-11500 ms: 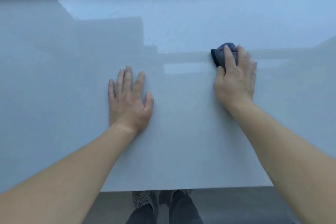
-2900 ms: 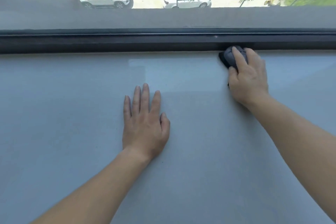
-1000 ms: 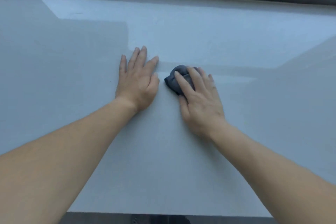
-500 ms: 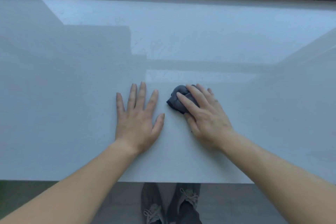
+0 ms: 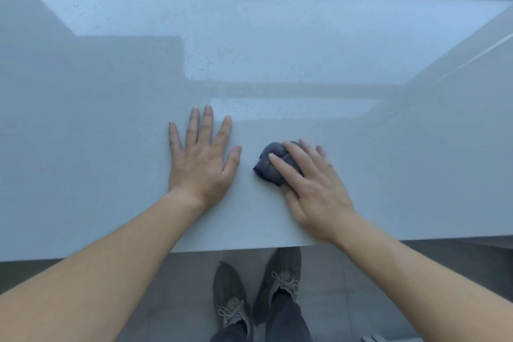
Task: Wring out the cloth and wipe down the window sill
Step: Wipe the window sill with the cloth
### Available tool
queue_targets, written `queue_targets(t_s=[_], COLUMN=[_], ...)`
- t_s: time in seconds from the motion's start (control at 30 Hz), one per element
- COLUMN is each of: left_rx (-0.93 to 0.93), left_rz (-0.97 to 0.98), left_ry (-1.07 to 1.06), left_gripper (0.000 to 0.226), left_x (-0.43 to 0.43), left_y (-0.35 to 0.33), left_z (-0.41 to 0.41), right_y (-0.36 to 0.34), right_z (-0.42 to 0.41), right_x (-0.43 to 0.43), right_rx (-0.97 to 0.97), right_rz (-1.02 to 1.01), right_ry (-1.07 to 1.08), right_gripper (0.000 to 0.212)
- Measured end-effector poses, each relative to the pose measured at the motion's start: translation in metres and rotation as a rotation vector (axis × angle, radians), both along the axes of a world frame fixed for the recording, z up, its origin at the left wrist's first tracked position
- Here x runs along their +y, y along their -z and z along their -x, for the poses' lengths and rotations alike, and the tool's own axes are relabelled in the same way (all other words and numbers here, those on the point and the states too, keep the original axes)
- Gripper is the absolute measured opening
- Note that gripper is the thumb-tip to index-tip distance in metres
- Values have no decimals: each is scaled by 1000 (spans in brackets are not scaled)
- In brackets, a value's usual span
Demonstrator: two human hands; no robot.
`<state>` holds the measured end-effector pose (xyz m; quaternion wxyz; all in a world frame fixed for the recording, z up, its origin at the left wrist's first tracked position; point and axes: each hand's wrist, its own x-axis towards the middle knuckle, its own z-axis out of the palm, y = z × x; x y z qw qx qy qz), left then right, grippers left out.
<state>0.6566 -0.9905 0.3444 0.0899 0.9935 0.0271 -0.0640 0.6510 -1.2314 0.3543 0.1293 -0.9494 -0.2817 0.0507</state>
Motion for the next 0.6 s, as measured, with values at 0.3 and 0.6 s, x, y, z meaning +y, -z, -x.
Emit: queue_targets(t_s=[0.3,0.6], left_rx=[16,-6], left_rz=[-10,33], left_ry=[-4,40], left_gripper=[71,71], left_x=[-2,-17], left_y=[1,-8], left_z=[0,8], right_y=[2,-7], right_z=[70,31], right_x=[30,-48], right_rx=[-13,41], right_rz=[-67,-59], right_ry=[219,552], right_gripper=[64,58])
